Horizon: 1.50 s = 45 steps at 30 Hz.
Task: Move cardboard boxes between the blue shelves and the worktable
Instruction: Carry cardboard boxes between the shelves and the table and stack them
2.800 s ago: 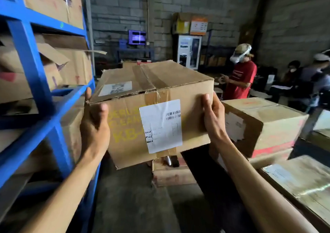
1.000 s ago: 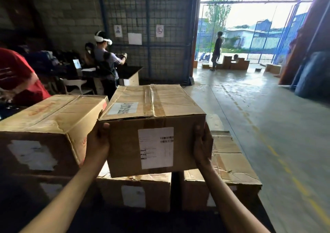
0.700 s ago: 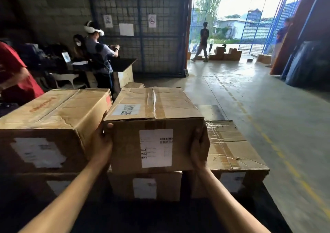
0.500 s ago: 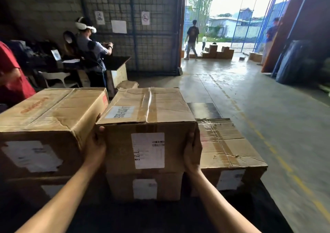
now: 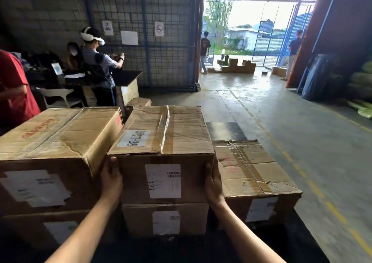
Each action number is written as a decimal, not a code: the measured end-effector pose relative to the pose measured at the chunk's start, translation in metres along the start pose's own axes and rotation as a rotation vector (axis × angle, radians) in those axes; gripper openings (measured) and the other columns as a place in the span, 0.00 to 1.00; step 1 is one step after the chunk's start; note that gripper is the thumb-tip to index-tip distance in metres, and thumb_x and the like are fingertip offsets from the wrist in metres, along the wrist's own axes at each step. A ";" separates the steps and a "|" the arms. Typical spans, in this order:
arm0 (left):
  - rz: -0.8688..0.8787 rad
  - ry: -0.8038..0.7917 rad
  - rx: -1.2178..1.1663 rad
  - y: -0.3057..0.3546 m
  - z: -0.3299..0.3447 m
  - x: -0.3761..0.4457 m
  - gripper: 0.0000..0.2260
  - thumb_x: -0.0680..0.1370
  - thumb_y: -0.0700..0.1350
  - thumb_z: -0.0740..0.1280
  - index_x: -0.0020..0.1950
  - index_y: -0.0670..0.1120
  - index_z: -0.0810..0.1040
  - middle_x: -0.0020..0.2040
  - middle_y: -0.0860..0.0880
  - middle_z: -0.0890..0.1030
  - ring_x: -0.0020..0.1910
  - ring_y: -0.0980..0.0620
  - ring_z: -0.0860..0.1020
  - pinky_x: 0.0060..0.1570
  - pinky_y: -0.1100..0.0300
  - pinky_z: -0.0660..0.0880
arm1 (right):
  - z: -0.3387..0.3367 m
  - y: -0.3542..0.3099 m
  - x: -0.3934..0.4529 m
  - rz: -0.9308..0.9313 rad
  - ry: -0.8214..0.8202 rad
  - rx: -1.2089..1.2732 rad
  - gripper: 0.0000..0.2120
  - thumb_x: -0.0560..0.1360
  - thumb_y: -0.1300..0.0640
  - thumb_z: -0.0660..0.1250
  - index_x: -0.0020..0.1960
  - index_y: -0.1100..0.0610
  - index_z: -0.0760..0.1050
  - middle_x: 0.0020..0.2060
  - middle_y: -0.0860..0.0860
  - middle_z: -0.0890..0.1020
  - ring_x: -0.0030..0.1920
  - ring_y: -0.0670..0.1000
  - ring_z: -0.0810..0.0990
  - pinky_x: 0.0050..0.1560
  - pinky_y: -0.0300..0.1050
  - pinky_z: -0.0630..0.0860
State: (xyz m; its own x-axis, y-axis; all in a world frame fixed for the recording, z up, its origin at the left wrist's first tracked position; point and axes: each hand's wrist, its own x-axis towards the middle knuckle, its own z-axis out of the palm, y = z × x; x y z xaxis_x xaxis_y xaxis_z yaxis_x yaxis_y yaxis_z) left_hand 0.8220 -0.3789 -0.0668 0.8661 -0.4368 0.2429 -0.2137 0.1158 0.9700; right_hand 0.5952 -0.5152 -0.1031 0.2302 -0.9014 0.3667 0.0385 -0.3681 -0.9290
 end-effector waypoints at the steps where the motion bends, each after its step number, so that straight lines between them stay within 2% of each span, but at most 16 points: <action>1: -0.001 -0.001 0.001 -0.002 -0.001 0.000 0.20 0.85 0.49 0.51 0.71 0.40 0.69 0.64 0.49 0.72 0.64 0.56 0.67 0.60 0.68 0.61 | 0.000 0.001 -0.001 0.002 -0.008 0.008 0.45 0.73 0.24 0.52 0.79 0.52 0.60 0.76 0.48 0.67 0.76 0.43 0.63 0.78 0.48 0.59; 4: -0.007 0.017 0.020 -0.008 -0.005 0.001 0.20 0.85 0.49 0.52 0.72 0.41 0.68 0.67 0.48 0.71 0.66 0.55 0.67 0.62 0.68 0.61 | -0.001 0.003 -0.004 0.001 -0.039 0.009 0.42 0.73 0.24 0.53 0.79 0.50 0.59 0.76 0.47 0.66 0.76 0.43 0.63 0.78 0.48 0.58; 9: 0.031 0.019 0.079 -0.003 -0.006 0.002 0.20 0.84 0.49 0.53 0.71 0.41 0.71 0.67 0.45 0.73 0.66 0.55 0.67 0.62 0.67 0.60 | -0.004 0.003 0.001 0.014 -0.075 0.006 0.41 0.74 0.26 0.54 0.79 0.48 0.58 0.77 0.46 0.66 0.77 0.45 0.62 0.77 0.56 0.59; 13: 0.081 0.061 0.072 -0.003 -0.010 -0.004 0.21 0.84 0.50 0.55 0.69 0.39 0.73 0.69 0.41 0.74 0.69 0.51 0.68 0.66 0.64 0.61 | -0.011 -0.008 -0.001 -0.041 -0.081 -0.077 0.29 0.76 0.28 0.54 0.75 0.28 0.50 0.76 0.33 0.58 0.78 0.39 0.53 0.79 0.59 0.54; 16: 0.116 0.070 0.082 0.002 -0.012 -0.015 0.22 0.83 0.49 0.59 0.74 0.39 0.67 0.73 0.42 0.69 0.73 0.53 0.64 0.67 0.70 0.56 | -0.012 -0.026 0.001 -0.228 -0.033 -0.209 0.33 0.78 0.33 0.57 0.77 0.32 0.45 0.80 0.40 0.51 0.80 0.43 0.48 0.78 0.60 0.51; 19: 0.228 0.090 0.121 0.014 -0.013 -0.021 0.30 0.79 0.58 0.63 0.77 0.45 0.62 0.76 0.47 0.65 0.75 0.53 0.62 0.73 0.62 0.55 | -0.004 -0.048 0.010 -0.345 -0.030 -0.269 0.31 0.78 0.34 0.57 0.78 0.36 0.51 0.80 0.43 0.47 0.80 0.46 0.45 0.76 0.55 0.46; 21: 0.267 0.105 0.074 0.027 -0.015 -0.024 0.31 0.77 0.59 0.62 0.76 0.47 0.62 0.75 0.46 0.66 0.73 0.52 0.65 0.73 0.57 0.59 | 0.002 -0.059 0.016 -0.447 -0.010 -0.321 0.27 0.79 0.35 0.57 0.76 0.39 0.59 0.80 0.46 0.49 0.80 0.47 0.45 0.76 0.54 0.46; 23: 0.289 0.123 0.021 0.042 -0.016 -0.029 0.26 0.80 0.52 0.62 0.76 0.46 0.63 0.72 0.42 0.69 0.71 0.50 0.69 0.70 0.56 0.64 | 0.008 -0.070 0.019 -0.516 -0.036 -0.333 0.23 0.79 0.38 0.58 0.73 0.40 0.63 0.79 0.47 0.53 0.79 0.44 0.45 0.76 0.58 0.52; 24: 0.306 0.133 0.014 0.051 -0.017 -0.033 0.25 0.80 0.50 0.62 0.75 0.44 0.64 0.71 0.43 0.70 0.69 0.51 0.70 0.69 0.57 0.65 | 0.012 -0.078 0.019 -0.542 -0.063 -0.330 0.22 0.79 0.38 0.57 0.72 0.40 0.64 0.78 0.48 0.55 0.78 0.43 0.46 0.75 0.60 0.54; 26: 0.343 0.142 0.022 0.067 -0.024 -0.039 0.23 0.79 0.49 0.61 0.72 0.42 0.67 0.68 0.47 0.72 0.66 0.56 0.72 0.67 0.63 0.66 | 0.023 -0.092 0.019 -0.603 -0.118 -0.300 0.21 0.80 0.35 0.54 0.70 0.40 0.66 0.76 0.53 0.60 0.77 0.49 0.53 0.74 0.62 0.56; 29: 0.357 0.210 0.074 0.082 -0.046 -0.052 0.19 0.81 0.51 0.61 0.69 0.44 0.73 0.67 0.50 0.76 0.64 0.61 0.74 0.62 0.70 0.69 | 0.045 -0.107 0.013 -0.618 -0.281 -0.160 0.17 0.80 0.40 0.58 0.68 0.41 0.67 0.74 0.55 0.63 0.76 0.55 0.60 0.74 0.63 0.58; 33: 0.333 0.340 0.185 0.099 -0.088 -0.086 0.13 0.83 0.47 0.60 0.65 0.46 0.76 0.62 0.50 0.78 0.63 0.54 0.76 0.64 0.65 0.71 | 0.076 -0.125 -0.005 -0.563 -0.577 -0.021 0.18 0.78 0.42 0.60 0.68 0.40 0.68 0.72 0.50 0.62 0.73 0.54 0.63 0.70 0.64 0.67; 35: 0.338 0.442 0.267 0.105 -0.117 -0.110 0.14 0.81 0.52 0.60 0.62 0.49 0.78 0.61 0.51 0.79 0.62 0.54 0.77 0.63 0.60 0.72 | 0.095 -0.138 -0.023 -0.534 -0.721 0.064 0.22 0.77 0.40 0.61 0.69 0.42 0.67 0.71 0.51 0.63 0.72 0.55 0.64 0.70 0.63 0.67; 38: 0.335 0.607 0.379 0.112 -0.164 -0.153 0.16 0.78 0.58 0.59 0.59 0.52 0.79 0.60 0.49 0.80 0.60 0.53 0.78 0.61 0.59 0.73 | 0.119 -0.156 -0.060 -0.531 -0.909 0.103 0.26 0.78 0.39 0.62 0.73 0.45 0.63 0.70 0.50 0.63 0.70 0.55 0.66 0.70 0.62 0.66; 43: 0.281 0.884 0.464 0.137 -0.241 -0.247 0.13 0.82 0.46 0.58 0.60 0.44 0.78 0.58 0.46 0.80 0.58 0.47 0.77 0.56 0.69 0.71 | 0.150 -0.194 -0.147 -0.559 -1.264 0.191 0.27 0.79 0.38 0.60 0.76 0.45 0.61 0.73 0.50 0.60 0.74 0.54 0.61 0.73 0.62 0.62; 45: 0.226 1.007 0.476 0.147 -0.272 -0.296 0.12 0.83 0.46 0.58 0.60 0.44 0.78 0.58 0.44 0.80 0.58 0.45 0.77 0.56 0.67 0.71 | 0.153 -0.215 -0.192 -0.570 -1.395 0.211 0.27 0.80 0.41 0.61 0.77 0.46 0.62 0.74 0.51 0.60 0.75 0.54 0.60 0.74 0.57 0.60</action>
State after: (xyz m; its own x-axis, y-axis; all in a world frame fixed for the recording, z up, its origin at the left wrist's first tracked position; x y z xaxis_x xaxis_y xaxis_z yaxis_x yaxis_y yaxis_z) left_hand 0.6572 0.0103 0.0025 0.7094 0.4914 0.5052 -0.3750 -0.3437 0.8610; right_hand 0.6914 -0.2284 0.0190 0.8387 0.3194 0.4410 0.5432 -0.4346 -0.7184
